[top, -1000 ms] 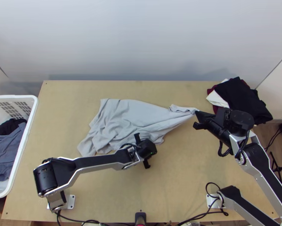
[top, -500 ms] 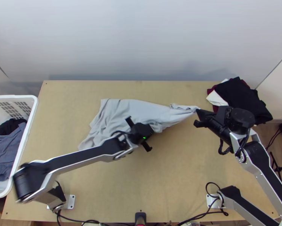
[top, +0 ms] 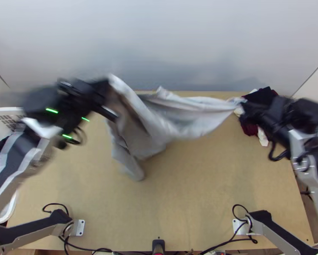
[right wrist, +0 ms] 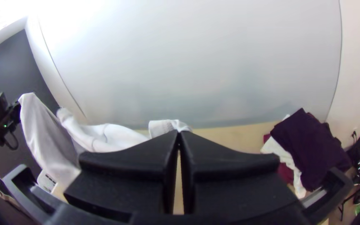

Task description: Fold the t-shirt

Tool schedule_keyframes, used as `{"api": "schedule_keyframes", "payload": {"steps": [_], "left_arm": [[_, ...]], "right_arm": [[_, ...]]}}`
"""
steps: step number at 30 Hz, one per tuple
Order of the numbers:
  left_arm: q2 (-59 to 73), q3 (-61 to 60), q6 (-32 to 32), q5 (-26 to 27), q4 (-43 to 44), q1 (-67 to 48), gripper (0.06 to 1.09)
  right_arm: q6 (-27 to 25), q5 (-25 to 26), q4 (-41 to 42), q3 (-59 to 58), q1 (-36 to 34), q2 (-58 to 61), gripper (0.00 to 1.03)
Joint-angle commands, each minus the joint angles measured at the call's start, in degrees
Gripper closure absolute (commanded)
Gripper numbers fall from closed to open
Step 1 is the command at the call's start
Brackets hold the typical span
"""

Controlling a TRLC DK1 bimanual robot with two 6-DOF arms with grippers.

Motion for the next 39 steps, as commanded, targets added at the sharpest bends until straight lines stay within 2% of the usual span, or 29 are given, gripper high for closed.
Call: {"api": "schedule_keyframes", "payload": {"steps": [1,6,7,9,13,18,21,23,26,31,36,39], "left_arm": [[-4.7,4.52,-3.48,11.01,-4.66,23.84,0.85],[-10.59,-8.66,-3.57,18.92,-11.25,31.4,0.18],[-11.73,-12.0,-3.57,19.01,-11.96,31.4,0.12],[-14.11,-19.03,-1.98,20.15,-15.21,30.34,0.12],[-18.41,-32.74,-1.72,20.15,-11.78,27.7,0.12],[-20.52,-40.39,-1.11,19.98,-12.22,22.61,0.12],[-20.7,-42.85,-1.11,18.13,-11.69,16.89,0.12],[-18.85,-43.64,-1.37,15.23,-10.55,13.03,0.11],[-16.13,-43.02,-2.95,14.09,-8.97,8.63,0.11],[-13.93,-43.02,-3.74,9.61,-0.62,-0.68,0.11],[-2.86,-37.57,-3.65,3.63,1.67,-8.68,0.11],[4.09,-34.15,-3.65,3.37,6.76,-10.44,0.11]], "right_arm": [[0.27,-0.97,-11.92,24.34,-1.5,4.98,1.0],[0.36,-0.97,-17.19,34.36,-1.41,9.64,1.0],[0.36,-0.97,-17.19,34.44,-0.97,9.91,1.0],[0.54,-1.06,-17.19,34.44,-0.27,10.35,1.0],[1.59,-0.97,-17.19,33.65,2.63,10.7,1.0],[1.94,-0.89,-17.19,30.93,4.83,10.35,1.0],[1.85,-0.8,-16.75,28.12,6.68,8.94,1.0],[2.12,-0.8,-16.49,26.71,7.64,8.06,1.0],[2.29,-0.71,-16.4,25.48,7.82,7.27,1.0],[2.29,-0.71,-16.4,23.19,7.73,5.69,1.0],[2.38,-0.71,-15.26,17.48,7.82,2.44,1.0],[2.56,-0.62,-14.64,14.67,7.82,0.68,1.0]]}}
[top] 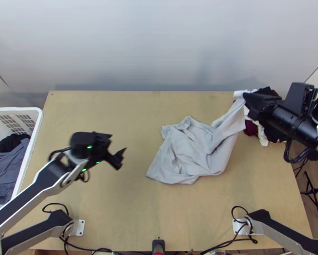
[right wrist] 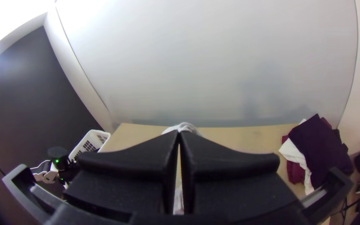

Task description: Fold the t-shirt

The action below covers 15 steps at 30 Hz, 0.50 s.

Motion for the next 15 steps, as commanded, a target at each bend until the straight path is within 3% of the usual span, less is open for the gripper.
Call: {"api": "schedule_keyframes", "payload": {"steps": [1,5,10,15], "left_arm": [[14.18,6.4,0.17,-3.69,8.83,-8.21,0.11],[24.81,13.26,1.76,-3.69,12.78,-9.71,0.11],[39.31,27.32,-6.68,-5.54,8.48,-9.71,0.11],[48.72,36.99,-8.7,-10.28,10.23,-11.55,0.11]], "right_arm": [[0.33,0.19,1.14,-6.45,0.12,-3.91,1.0],[0.59,0.27,1.49,-8.64,-0.32,-5.23,1.0],[0.59,0.27,1.93,-10.49,-0.93,-6.55,1.0],[0.59,0.36,1.93,-11.19,-1.46,-7.17,1.0]]}}
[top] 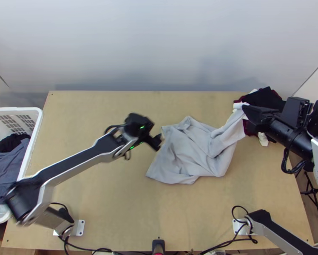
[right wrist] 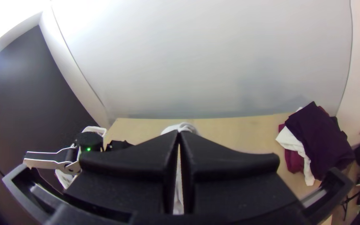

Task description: Fold the t-shirt

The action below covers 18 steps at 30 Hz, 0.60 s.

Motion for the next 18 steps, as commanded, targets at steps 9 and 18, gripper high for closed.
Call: {"api": "schedule_keyframes", "payload": {"steps": [9,18], "left_arm": [[32.64,39.69,-5.9,-11.57,-15.65,-6.02,0.11],[41.87,56.21,-5.46,-12.18,-23.38,-7.69,0.11]], "right_arm": [[-0.11,0.04,0.51,-4.37,-2.14,-2.98,1.0],[-1.34,1.18,0.77,-7.35,-2.23,-4.38,1.0]]}}
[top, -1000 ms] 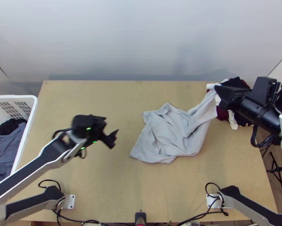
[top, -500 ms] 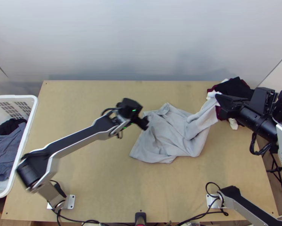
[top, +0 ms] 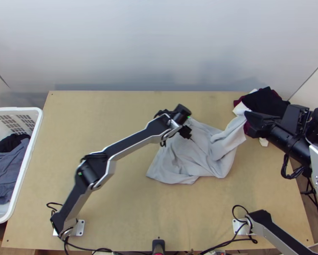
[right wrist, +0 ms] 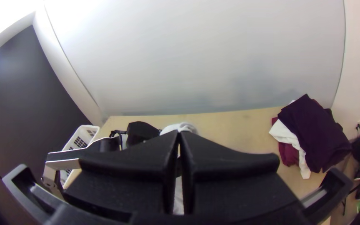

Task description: Fold the t-shirt

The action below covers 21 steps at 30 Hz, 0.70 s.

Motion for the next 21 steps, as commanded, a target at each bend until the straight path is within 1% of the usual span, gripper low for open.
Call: {"api": "schedule_keyframes", "payload": {"steps": [1,10,12,13,14,15,17,19,21], "left_arm": [[6.35,9.9,0.53,-0.51,-4.06,-1.68,0.11],[9.08,9.9,1.76,1.95,-5.38,-1.07,0.12],[9.69,9.9,3.61,2.13,-5.12,-0.89,0.18],[9.96,9.9,4.66,2.13,-5.12,-0.8,0.26],[10.13,9.9,4.84,2.04,-4.5,-0.72,0.37],[10.22,9.9,5.63,2.04,-3.71,-0.45,0.54],[10.75,9.81,7.3,2.13,-1.78,-0.1,1.06],[11.27,9.02,8.0,2.13,-1.95,0.34,1.05],[11.8,9.02,7.3,2.13,-1.51,1.04,1.05]], "right_arm": [[-0.81,0.72,0.29,-2.09,-0.26,-1.06,1.0],[-2.05,1.33,2.23,-3.58,-0.18,-1.15,1.0],[-2.13,1.51,2.67,-3.76,-0.09,-1.15,1.0],[-2.13,1.51,2.84,-3.76,-0.09,-1.15,1.0],[-2.13,1.51,3.02,-3.76,0.0,-1.15,1.0],[-2.13,1.51,3.02,-3.76,0.09,-1.15,1.0],[-2.13,1.51,3.19,-3.84,0.09,-1.15,1.0],[-2.13,1.51,3.37,-3.84,0.0,-1.15,1.0],[-2.31,1.6,3.55,-3.76,0.0,-1.15,1.0]]}}
